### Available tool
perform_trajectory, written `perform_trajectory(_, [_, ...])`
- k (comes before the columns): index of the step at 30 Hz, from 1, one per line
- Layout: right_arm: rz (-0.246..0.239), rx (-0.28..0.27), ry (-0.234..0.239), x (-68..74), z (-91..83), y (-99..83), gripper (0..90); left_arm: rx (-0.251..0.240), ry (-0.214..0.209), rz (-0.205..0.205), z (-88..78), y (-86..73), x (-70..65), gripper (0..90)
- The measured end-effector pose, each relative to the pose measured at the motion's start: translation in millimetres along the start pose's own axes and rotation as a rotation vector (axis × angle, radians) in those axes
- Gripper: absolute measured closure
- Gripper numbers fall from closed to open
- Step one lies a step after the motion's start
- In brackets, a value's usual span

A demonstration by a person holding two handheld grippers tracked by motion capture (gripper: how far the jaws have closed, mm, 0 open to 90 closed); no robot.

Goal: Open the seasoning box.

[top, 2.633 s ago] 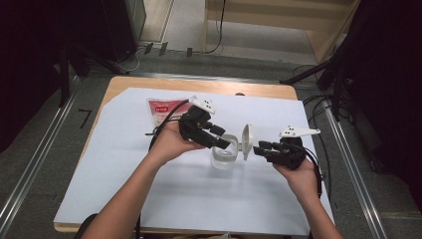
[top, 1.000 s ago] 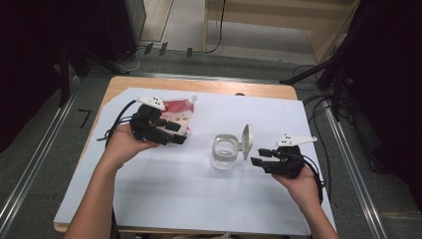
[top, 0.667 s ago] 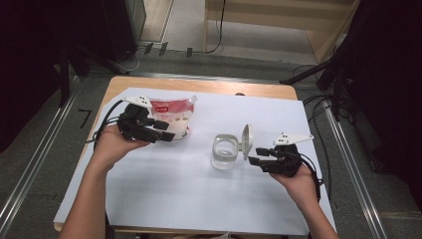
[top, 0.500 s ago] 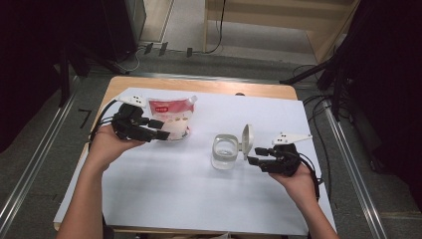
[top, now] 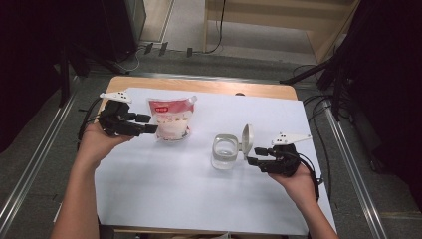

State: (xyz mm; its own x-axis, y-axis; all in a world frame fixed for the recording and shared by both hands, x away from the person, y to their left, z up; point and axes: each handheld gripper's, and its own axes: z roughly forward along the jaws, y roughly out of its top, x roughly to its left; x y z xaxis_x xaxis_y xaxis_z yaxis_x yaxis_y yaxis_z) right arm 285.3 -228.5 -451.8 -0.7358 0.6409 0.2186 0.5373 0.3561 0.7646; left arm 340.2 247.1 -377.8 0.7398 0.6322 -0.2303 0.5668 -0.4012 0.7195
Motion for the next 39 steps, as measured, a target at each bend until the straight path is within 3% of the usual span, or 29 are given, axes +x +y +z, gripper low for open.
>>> perform_trajectory(3, [-0.004,0.007,0.003,1.7,0.0,-1.0,50.1,-0.001,0.023,-0.014,-3.2,-0.2,5.4,42.4])
perform_trajectory(7, [-0.01,0.011,0.005,4.3,-0.8,-2.2,50.6,-0.016,0.019,-0.021,-2.7,0.5,11.8,42.4])
perform_trajectory(13, [-0.013,0.014,-0.01,7.9,-3.6,-4.5,51.7,-0.031,-0.017,-0.052,7.3,5.6,17.5,42.3])
perform_trajectory(18, [-0.011,0.011,-0.018,10.3,-6.3,-5.6,52.5,-0.012,-0.006,-0.055,15.3,7.3,18.1,41.7])
perform_trajectory(22, [-0.017,0.014,-0.015,11.9,-6.7,-6.3,53.3,-0.04,-0.018,-0.043,21.5,9.3,18.9,47.5])
perform_trajectory(26, [-0.02,0.017,-0.011,13.8,-7.3,-6.4,53.6,-0.005,-0.018,-0.066,28.1,10.8,21.1,45.5])
perform_trajectory(30, [-0.027,0.013,-0.005,17.0,-8.1,-6.2,53.7,-0.002,-0.012,-0.047,31.3,11.4,21.2,42.6])
perform_trajectory(33, [-0.03,0.014,0.0,21.3,-8.2,-5.3,53.8,-0.042,-0.002,-0.057,31.7,13.3,21.3,48.2])
perform_trajectory(39, [-0.051,0.015,0.023,32.5,-7.2,-6.1,53.9,-0.035,-0.002,-0.024,34.0,15.9,19.1,56.4])
